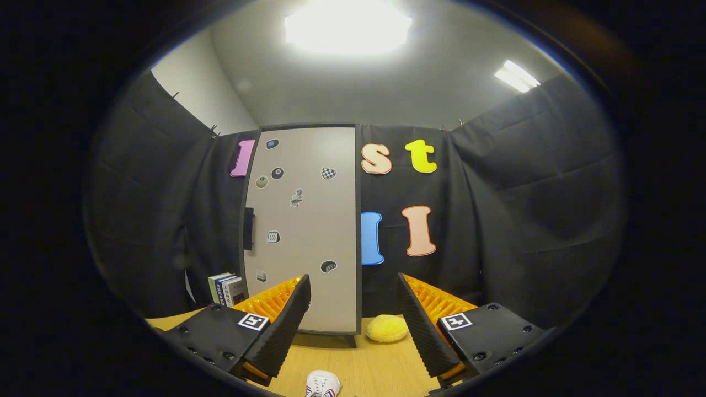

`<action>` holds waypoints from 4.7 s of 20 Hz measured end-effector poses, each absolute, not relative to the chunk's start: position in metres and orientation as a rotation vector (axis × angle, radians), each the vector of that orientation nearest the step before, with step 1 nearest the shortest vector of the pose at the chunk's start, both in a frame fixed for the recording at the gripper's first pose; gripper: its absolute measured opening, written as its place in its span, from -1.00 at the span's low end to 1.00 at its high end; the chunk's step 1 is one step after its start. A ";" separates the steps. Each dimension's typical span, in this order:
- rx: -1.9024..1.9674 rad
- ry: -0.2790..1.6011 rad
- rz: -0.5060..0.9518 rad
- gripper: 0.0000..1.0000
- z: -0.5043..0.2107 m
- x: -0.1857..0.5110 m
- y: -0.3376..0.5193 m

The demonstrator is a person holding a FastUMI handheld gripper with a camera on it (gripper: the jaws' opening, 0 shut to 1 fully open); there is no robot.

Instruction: Open the shoe cabinet door, grab the shoes and put them into the shoe cabinet, then close the shoe cabinet door.

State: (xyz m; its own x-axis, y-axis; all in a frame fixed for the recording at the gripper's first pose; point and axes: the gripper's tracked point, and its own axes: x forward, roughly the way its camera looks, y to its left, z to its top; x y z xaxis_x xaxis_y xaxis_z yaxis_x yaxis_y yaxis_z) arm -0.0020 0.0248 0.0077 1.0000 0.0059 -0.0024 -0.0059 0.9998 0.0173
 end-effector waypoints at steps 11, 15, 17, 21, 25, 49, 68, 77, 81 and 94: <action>-0.005 -0.053 0.138 0.94 0.060 0.067 0.149; -0.001 -0.046 0.187 0.94 0.063 0.101 0.190; -0.007 -0.036 0.217 0.94 0.062 0.121 0.210; 0.001 -0.015 0.267 0.94 0.054 0.164 0.245; -0.006 -0.010 0.295 0.94 0.048 0.205 0.272; 0.003 0.129 0.223 -0.07 -0.010 0.332 0.333; 0.048 0.161 0.355 -0.79 0.001 0.281 0.327; 0.050 0.162 0.390 -0.79 0.008 0.246 0.308; 0.048 0.162 0.401 -0.79 0.009 0.234 0.297; 0.038 0.154 0.394 -0.79 0.014 0.201 0.253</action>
State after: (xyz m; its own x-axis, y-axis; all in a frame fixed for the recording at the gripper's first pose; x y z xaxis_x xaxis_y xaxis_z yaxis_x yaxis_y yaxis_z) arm 0.2008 0.2531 0.0142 0.9119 0.3851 -0.1419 -0.3793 0.9228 0.0667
